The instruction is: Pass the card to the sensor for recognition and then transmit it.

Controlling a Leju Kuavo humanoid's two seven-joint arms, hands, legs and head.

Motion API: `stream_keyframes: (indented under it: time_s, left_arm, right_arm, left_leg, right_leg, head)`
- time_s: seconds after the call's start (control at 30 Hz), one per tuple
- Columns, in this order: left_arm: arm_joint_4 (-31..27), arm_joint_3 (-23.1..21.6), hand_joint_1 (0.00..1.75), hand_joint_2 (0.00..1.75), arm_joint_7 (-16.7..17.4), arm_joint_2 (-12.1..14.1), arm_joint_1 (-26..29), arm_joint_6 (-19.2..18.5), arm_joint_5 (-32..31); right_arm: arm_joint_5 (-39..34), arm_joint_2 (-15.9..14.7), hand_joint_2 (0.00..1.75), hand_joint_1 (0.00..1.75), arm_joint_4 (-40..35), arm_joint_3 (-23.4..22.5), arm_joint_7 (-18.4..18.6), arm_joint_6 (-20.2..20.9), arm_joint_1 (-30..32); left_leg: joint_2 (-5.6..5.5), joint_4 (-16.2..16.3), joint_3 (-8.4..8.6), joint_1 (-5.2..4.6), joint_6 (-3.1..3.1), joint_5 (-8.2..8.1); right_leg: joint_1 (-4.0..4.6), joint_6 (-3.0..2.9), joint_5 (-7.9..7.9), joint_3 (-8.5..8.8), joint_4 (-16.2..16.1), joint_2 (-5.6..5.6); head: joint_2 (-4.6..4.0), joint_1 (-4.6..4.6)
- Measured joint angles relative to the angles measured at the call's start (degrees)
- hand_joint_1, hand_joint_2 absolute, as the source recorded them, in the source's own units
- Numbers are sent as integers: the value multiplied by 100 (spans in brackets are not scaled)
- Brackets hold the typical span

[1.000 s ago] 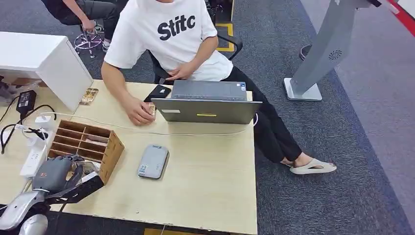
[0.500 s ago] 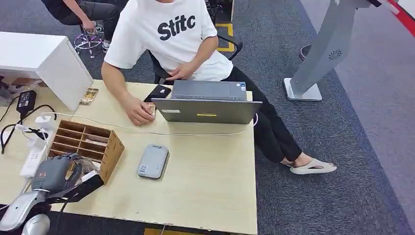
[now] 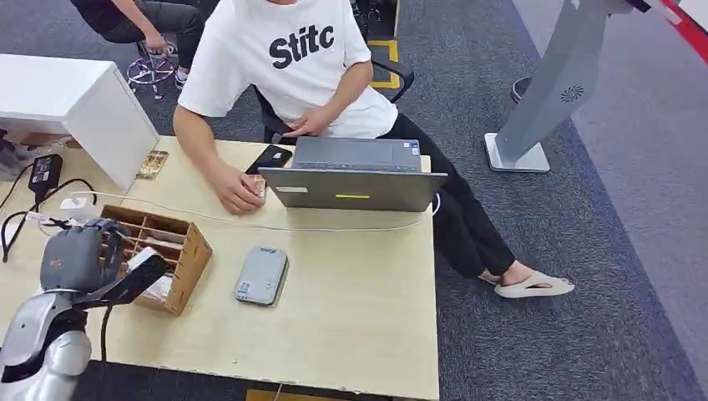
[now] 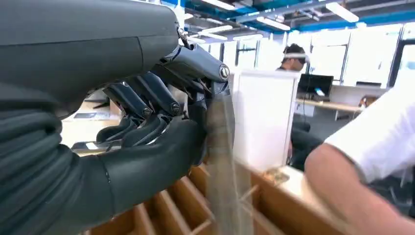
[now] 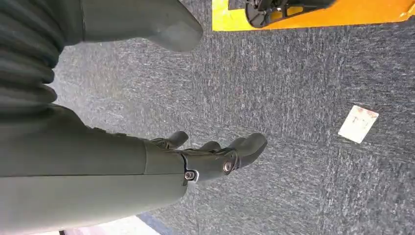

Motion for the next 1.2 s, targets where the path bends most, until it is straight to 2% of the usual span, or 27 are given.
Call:
stream_keyframes:
  time_s: [0.2, 0.37, 0.5, 0.63, 0.77, 1.2]
  left_arm:
    - [-13, 129, 175, 175, 26, -44, -446, -116, 278]
    - [13, 291, 175, 175, 234, 55, -1156, -254, 328]
    - [284, 365, 175, 175, 433, 197, -1869, -291, 137]
    - [660, 371, 175, 175, 514, 203, -2278, -236, 55]
    - [914, 369, 175, 175, 422, 168, -2454, -162, 70]
    - [1034, 369, 175, 175, 320, -20, -2539, -109, 173]
  right_arm:
    - [57, 0, 175, 0, 0, 0, 9, 2, 0]
    - [164, 0, 175, 0, 0, 0, 17, 9, -1]
    - [260, 0, 175, 0, 0, 0, 17, 22, -4]
    - [308, 0, 175, 0, 0, 0, 20, 24, -14]
    - [326, 0, 175, 0, 0, 0, 24, 22, -24]
    - [341, 0, 175, 0, 0, 0, 44, 15, -29]
  left_leg:
    - [0, 0, -1, 1, 0, 0]
    - [-1, 1, -2, 2, -1, 2]
    - [-1, 1, -1, 1, 0, 3]
    - [0, 1, -2, 1, 1, 4]
    - [0, 2, -1, 0, 1, 3]
    - [1, 2, 0, 0, 1, 4]
  right_leg:
    - [1, 0, 0, -1, 1, 0]
    - [2, -2, 3, -1, 2, -1]
    - [0, -1, 5, -1, 4, 0]
    - [1, -1, 5, -1, 4, 1]
    - [0, -1, 5, -1, 3, 2]
    - [1, -1, 5, -2, 3, 1]
  head:
    - [0, 2]
    - [0, 7]
    - [0, -2]
    - [0, 0]
    - [0, 0]
    - [0, 0]
